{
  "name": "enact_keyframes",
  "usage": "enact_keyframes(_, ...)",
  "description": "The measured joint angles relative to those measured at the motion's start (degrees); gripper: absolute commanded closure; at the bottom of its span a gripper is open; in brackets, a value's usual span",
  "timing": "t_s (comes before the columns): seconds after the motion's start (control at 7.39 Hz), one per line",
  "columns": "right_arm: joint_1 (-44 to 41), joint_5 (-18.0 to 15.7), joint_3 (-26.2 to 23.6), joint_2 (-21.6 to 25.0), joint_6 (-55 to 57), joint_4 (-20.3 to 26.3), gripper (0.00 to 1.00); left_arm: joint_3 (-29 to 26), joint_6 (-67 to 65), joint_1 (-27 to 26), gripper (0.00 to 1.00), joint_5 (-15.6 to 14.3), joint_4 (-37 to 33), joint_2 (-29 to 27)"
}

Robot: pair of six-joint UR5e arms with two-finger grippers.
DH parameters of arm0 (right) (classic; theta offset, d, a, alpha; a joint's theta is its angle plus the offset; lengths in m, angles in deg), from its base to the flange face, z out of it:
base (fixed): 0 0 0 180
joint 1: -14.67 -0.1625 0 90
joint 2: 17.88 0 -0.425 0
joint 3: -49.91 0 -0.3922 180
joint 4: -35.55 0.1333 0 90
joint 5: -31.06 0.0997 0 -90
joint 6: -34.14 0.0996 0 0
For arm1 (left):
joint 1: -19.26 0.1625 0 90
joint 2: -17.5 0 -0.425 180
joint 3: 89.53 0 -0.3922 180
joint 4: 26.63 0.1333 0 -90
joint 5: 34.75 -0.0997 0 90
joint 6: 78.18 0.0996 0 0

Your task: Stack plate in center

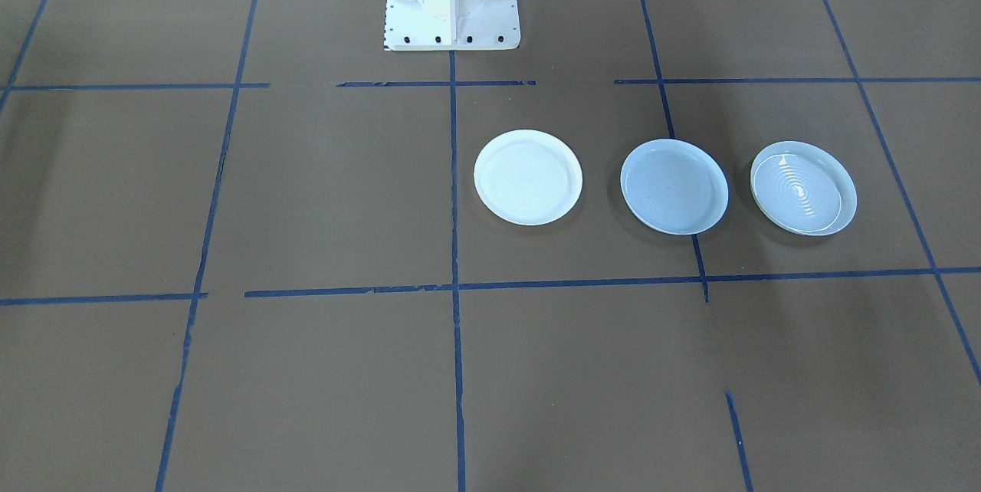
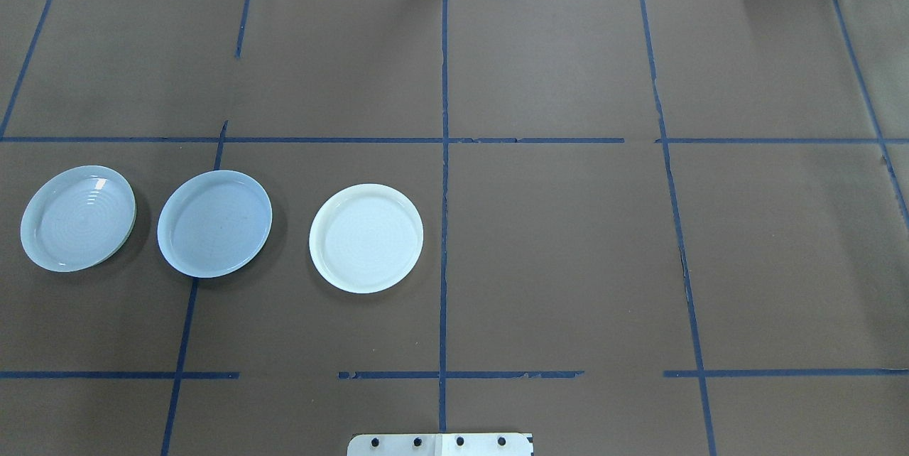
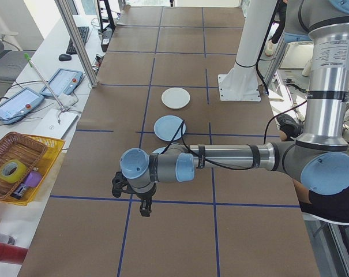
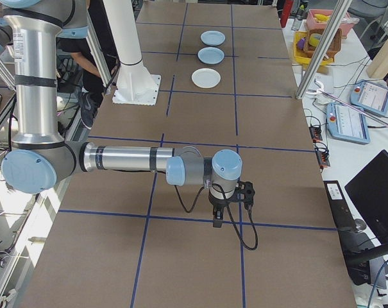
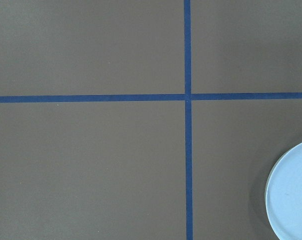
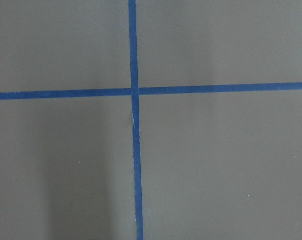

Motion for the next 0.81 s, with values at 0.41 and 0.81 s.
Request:
enact_keyframes(0.41,0.0,0.0,0.0,0.0,0.1,0.0,0.0,0.2,-0.3,0.2,0.0,0.3,-2.7,-0.3)
enact_keyframes(0.81,0.0,0.0,0.0,0.0,0.0,0.0,0.0,1.1,-0.7,1.0,0.0,2.2,-6.0,-0.8)
